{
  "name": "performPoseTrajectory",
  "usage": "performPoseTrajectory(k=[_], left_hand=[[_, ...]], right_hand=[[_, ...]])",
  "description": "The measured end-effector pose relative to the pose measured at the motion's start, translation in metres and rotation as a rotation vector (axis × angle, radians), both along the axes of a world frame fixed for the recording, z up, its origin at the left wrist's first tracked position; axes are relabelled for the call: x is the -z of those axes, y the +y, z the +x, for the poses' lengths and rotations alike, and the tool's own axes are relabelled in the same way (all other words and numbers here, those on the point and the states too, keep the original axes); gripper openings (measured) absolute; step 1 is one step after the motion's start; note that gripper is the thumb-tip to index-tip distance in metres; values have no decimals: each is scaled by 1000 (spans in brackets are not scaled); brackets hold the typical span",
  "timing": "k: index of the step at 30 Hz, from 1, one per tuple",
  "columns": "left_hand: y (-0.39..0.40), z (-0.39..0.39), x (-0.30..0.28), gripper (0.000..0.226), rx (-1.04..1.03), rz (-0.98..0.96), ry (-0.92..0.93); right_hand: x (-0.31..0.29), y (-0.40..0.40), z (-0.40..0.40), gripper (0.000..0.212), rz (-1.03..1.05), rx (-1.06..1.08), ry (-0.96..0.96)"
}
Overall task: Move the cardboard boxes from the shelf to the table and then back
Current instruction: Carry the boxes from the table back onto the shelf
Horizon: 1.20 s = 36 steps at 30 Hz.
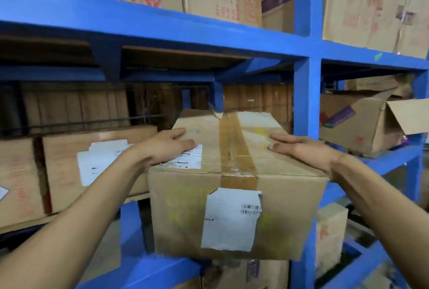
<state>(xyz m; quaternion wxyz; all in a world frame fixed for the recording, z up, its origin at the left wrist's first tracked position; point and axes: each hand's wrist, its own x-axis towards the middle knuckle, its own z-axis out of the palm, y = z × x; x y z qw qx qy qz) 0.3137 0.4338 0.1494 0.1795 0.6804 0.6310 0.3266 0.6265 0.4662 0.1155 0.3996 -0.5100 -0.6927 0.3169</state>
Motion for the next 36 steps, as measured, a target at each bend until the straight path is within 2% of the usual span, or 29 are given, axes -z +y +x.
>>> performPoseTrajectory(k=[4,6,9,11,12,14,17,20,21,23,25,27,32,36], left_hand=[[41,-12,-6,69,-117,-50,60],[59,-18,-2,67,-180,-68,25],[75,-26,7,62,-268,-50,-38],[84,-27,9,58,-307,-29,-32],[88,-28,7,56,-318,-34,-6],[96,-25,2,47,-370,-19,70],[108,-18,3,29,-529,172,73],[113,-9,18,31,-617,410,119],[114,-2,26,34,-611,452,175],[118,11,45,44,-591,532,409],[131,19,60,60,-580,525,694],[150,18,71,73,-627,449,863],[192,0,75,76,-689,438,970],[222,-12,77,79,-704,434,949]], right_hand=[[-14,53,-12,38,-46,-130,35],[-12,74,-13,42,-170,-317,126],[-1,107,-4,77,-149,-552,276],[19,123,5,100,-39,-688,267],[28,129,6,102,23,-706,233],[41,144,4,87,114,-682,220],[51,169,-3,63,150,-598,302],[59,195,-15,65,143,-564,428],[62,203,-21,69,146,-548,490],[64,222,-38,73,163,-498,599],[65,239,-57,71,179,-458,649],[70,258,-75,66,224,-385,663],[80,303,-114,81,301,-140,609],[84,334,-135,85,334,-24,547]])
